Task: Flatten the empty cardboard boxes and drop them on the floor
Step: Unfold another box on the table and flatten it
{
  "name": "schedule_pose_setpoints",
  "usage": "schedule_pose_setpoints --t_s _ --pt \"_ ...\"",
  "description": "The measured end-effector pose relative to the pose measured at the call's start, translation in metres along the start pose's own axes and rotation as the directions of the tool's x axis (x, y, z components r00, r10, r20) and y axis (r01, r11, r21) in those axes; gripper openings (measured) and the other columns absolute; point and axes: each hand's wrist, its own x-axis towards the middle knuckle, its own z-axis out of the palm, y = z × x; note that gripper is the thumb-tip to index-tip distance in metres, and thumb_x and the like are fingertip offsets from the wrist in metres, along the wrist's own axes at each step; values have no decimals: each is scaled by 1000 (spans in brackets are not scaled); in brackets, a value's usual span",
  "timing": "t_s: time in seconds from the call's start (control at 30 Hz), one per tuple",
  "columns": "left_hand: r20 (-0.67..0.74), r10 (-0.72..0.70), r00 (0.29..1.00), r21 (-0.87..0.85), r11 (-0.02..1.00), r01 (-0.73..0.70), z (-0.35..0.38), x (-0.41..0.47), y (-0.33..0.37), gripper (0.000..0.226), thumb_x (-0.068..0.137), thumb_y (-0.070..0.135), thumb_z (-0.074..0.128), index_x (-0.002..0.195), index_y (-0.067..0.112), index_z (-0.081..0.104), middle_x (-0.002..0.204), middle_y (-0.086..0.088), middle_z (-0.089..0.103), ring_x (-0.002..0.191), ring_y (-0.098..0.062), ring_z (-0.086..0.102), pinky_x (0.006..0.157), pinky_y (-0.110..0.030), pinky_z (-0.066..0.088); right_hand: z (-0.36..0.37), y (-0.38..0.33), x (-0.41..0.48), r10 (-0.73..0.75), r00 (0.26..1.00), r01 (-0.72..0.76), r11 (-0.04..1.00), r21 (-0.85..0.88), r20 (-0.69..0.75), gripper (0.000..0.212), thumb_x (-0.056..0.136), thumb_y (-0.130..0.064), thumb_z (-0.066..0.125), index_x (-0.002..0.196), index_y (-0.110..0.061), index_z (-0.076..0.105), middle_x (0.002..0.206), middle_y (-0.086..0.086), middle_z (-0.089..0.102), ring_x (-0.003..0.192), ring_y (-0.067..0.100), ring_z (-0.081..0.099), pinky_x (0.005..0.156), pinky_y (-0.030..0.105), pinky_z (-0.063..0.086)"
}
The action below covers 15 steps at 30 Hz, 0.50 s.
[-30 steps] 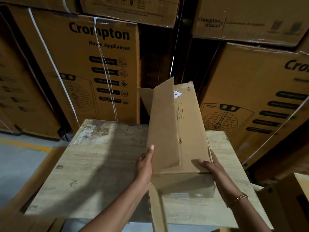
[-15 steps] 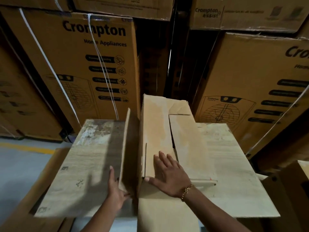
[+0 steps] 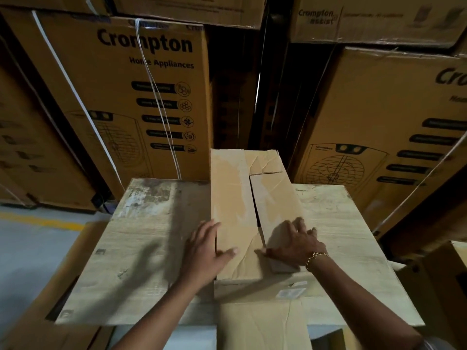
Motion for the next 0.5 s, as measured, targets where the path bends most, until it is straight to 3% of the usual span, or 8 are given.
schedule_pose_setpoints --t_s 0.07,0.13,0.2,0.37,0.5 --pt "236 129 963 157 973 -169 7 15 27 95 76 76 56 154 34 22 164 11 10 151 -13 1 122 -43 10 3 -3 3 7 1000 -7 1000 13 9 142 38 -98 53 153 -26 11 161 7 1 141 50 16 101 63 42" --pt "452 129 883 248 933 -263 19 29 48 107 73 74 63 157 29 15 166 7 1 151 -16 -8 122 -47 -1 3 -6 7 33 999 -34 999 33 17 134 45 -89 63 152 -27 13 162 6 1 140 51 17 100 62 43" --pt "563 70 824 329 895 -301 29 42 61 118 68 69 71 158 24 8 166 2 -7 151 -19 -13 121 -51 -5 2 -9 9 62 998 -62 997 39 19 133 43 -86 62 152 -26 15 162 6 2 140 51 17 100 62 43" --pt "609 -95 787 457 853 -251 36 63 81 139 59 61 83 158 19 -5 166 -2 -9 151 -24 -11 119 -57 1 -5 -11 6 72 997 -73 995 69 17 135 43 -86 59 153 -23 15 163 9 4 143 52 14 106 62 37" --pt "572 -131 809 559 784 -269 36 65 101 141 49 62 88 157 21 6 159 -4 9 144 -31 9 113 -57 18 -15 0 11 9 1000 -10 986 169 7 136 37 -88 52 150 -17 27 153 14 29 133 40 41 107 48 41"
